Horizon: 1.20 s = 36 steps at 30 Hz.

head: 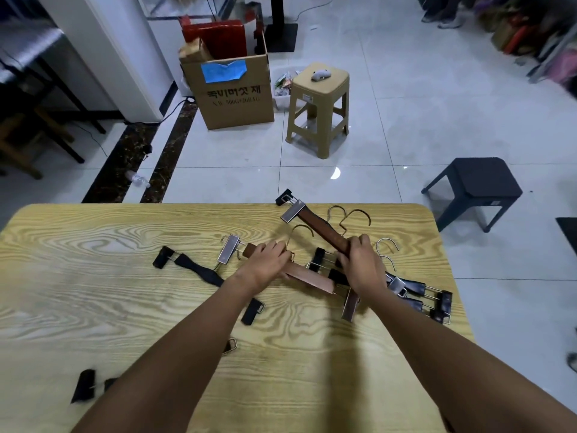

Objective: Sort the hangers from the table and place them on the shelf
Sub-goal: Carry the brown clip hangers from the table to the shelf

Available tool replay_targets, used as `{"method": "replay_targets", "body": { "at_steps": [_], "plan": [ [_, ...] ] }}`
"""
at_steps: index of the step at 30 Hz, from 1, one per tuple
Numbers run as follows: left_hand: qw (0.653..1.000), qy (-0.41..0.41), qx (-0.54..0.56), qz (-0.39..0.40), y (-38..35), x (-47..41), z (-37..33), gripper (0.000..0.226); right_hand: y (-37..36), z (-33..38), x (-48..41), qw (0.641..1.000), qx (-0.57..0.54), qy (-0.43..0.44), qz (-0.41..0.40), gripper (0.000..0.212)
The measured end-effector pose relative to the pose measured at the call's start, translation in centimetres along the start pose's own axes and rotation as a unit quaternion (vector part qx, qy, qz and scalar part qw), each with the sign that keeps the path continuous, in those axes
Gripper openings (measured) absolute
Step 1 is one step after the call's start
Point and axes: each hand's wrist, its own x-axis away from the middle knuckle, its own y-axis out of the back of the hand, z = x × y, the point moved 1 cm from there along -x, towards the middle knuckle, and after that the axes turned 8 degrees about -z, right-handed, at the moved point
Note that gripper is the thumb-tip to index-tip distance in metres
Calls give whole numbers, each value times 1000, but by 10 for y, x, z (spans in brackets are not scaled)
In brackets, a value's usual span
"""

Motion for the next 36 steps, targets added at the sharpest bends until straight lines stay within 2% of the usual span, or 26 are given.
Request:
{"method": "replay_targets", "body": {
  "at_steps": [6,11,16,22,29,36],
  "plan": [
    [999,33,19,24,9,25,1,45,22,13,-5,998,-3,42,-40,41],
    [991,116,70,13,15,62,-6,41,48,32,-1,990,7,125,-69,46],
    [970,215,102,-51,39,111,-30,40,86,58,13,967,-21,234,-96,42],
    [935,330,81,-100,66,183,-72,39,128,83,45,924,-59,356,-124,40],
    [892,428,47,-139,92,278,-111,34,152,124,102,870,-74,468,-136,38],
    [839,527,-8,-139,111,387,-147,36,165,188,185,809,-123,555,-149,37]
  ]
}}
